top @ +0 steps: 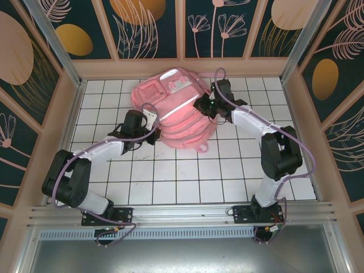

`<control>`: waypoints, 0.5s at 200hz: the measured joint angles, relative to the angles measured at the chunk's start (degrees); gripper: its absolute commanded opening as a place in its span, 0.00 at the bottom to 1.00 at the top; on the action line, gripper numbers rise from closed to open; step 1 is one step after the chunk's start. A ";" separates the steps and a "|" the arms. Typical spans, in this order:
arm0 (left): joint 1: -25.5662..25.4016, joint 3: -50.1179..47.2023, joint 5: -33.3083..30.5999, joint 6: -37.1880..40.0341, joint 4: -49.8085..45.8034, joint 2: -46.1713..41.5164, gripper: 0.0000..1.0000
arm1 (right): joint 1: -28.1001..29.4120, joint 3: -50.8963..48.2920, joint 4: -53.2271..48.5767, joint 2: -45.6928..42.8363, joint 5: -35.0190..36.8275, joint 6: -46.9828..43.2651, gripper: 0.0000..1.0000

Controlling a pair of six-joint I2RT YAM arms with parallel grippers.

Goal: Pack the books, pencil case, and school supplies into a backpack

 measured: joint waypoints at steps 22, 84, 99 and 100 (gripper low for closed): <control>-2.73 -0.07 0.24 0.02 -0.72 -0.66 0.00 | -0.07 0.00 0.00 0.00 0.00 0.04 0.13; -5.86 0.31 1.92 -1.16 -0.44 -0.87 0.00 | -0.09 -0.26 0.66 0.00 0.26 1.11 0.13; -6.99 1.64 2.58 -2.29 0.22 0.61 0.00 | -0.09 -0.74 1.29 0.00 0.37 1.38 0.13; -7.10 1.81 2.60 -2.49 0.24 0.76 0.00 | -0.09 -0.79 1.36 0.00 0.37 1.40 0.13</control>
